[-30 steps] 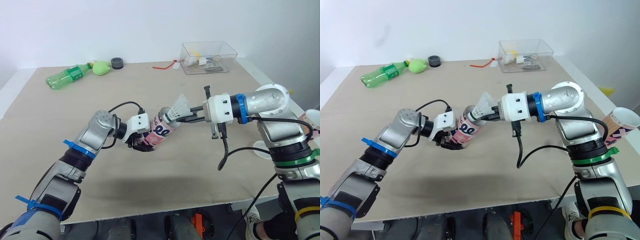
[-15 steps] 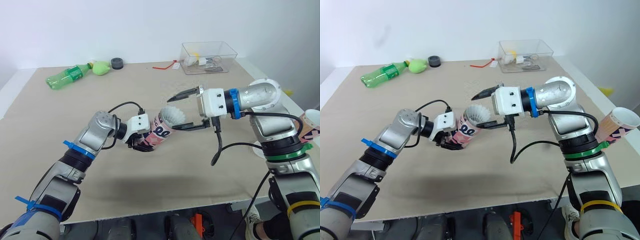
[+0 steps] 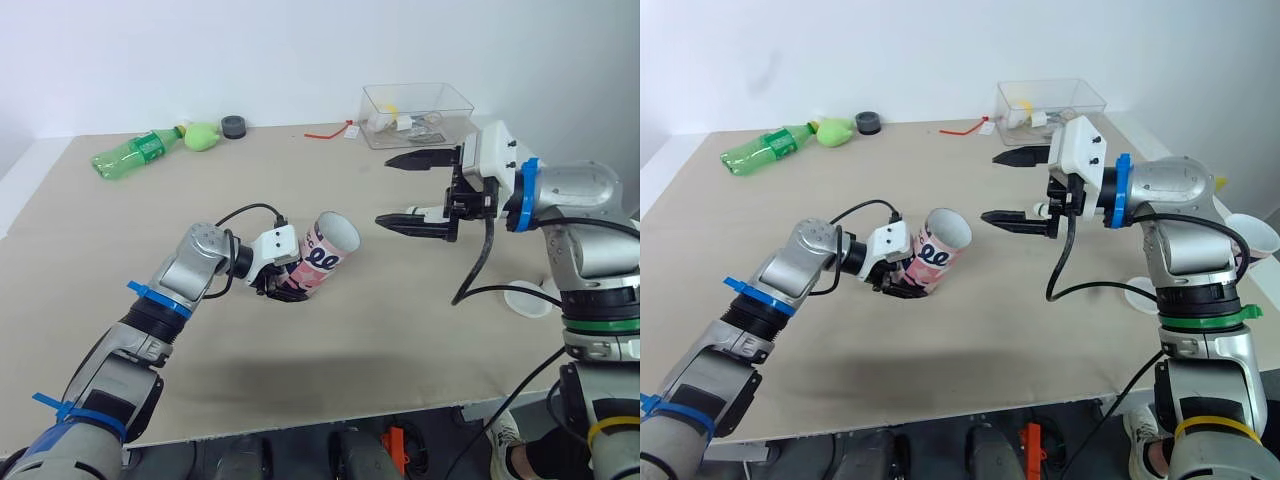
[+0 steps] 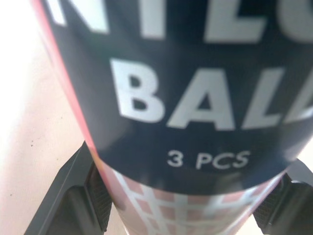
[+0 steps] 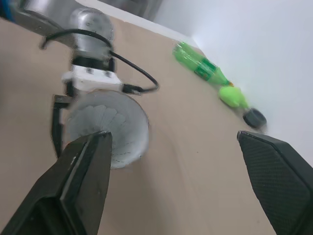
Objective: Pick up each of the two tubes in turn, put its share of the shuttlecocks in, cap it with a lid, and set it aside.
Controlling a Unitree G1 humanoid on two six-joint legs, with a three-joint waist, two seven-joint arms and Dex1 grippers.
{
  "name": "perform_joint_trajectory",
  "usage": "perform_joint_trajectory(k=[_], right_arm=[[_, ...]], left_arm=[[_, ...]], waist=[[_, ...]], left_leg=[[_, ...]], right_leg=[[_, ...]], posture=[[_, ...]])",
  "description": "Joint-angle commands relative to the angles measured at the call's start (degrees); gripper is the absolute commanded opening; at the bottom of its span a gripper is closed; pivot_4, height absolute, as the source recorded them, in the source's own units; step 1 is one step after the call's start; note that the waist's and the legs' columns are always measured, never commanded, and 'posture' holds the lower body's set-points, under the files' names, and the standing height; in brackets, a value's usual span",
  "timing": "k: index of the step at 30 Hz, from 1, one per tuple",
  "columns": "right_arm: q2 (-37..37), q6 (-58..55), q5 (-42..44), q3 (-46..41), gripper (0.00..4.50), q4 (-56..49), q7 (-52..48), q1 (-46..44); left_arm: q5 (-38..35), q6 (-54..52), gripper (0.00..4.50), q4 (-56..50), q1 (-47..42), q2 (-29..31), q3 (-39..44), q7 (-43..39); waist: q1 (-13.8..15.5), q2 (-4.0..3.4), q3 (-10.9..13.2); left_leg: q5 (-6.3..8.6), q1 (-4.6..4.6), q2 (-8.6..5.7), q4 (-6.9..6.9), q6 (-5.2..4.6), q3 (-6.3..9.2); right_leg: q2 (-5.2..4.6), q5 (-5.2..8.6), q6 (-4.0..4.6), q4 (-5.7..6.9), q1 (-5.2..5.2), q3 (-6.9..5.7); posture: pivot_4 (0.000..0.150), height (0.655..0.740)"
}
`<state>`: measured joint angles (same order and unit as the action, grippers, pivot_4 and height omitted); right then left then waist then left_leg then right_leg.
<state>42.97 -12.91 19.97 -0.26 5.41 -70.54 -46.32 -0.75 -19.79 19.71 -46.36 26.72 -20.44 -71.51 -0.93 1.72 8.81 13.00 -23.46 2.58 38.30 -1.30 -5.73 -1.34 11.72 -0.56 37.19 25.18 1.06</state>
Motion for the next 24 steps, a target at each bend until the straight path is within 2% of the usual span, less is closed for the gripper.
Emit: perform_joint_trajectory(k=[1,6,10,24], right_arm=[[2.3,-7.0,-2.6,-4.4,4.4,6.2,9.4,3.5],[-0.2,-12.5,-3.0,-6.4,4.4,11.4,18.3,5.7],[-3.3,-13.8,-2.5,-7.9,4.4,15.0,23.2,5.2],[-8.1,-5.3,-6.2,-8.1,4.4,32.2,29.4,1.2]], left_arm=[[0.7,1.3,3.11,-1.4,1.7,0.5,-1.0,-0.1],[0.9,0.9,3.11,-2.6,1.7,0.5,-1.2,-0.1],[1.2,0.7,3.11,-2.9,0.7,0.6,-1.3,-0.4],[-0.8,0.0,3.11,-5.4,0.7,-0.3,0.5,-0.6]], waist=[[0.0,0.02,0.0],[-0.2,0.0,0.0],[-0.3,0.0,0.0],[-0.4,-0.02,0.0]], left_leg=[[0.0,0.0,-0.01,0.0,0.0,0.01],[0.03,-0.06,-0.09,-0.01,-0.03,-0.08],[0.03,-0.04,-0.04,-0.02,-0.03,-0.02],[0.06,-0.19,-0.08,-0.04,-0.06,-0.02]], right_leg=[[-0.02,0.0,0.0,0.0,-0.02,0.0],[-0.12,-0.08,0.09,-0.02,0.04,0.09],[-0.01,-0.08,-0.21,-0.01,0.03,0.06],[-0.02,-0.12,-0.31,-0.05,0.12,0.07]], posture=[[0.15,0.74],[0.15,0.74],[0.15,0.74],[0.15,0.74]])
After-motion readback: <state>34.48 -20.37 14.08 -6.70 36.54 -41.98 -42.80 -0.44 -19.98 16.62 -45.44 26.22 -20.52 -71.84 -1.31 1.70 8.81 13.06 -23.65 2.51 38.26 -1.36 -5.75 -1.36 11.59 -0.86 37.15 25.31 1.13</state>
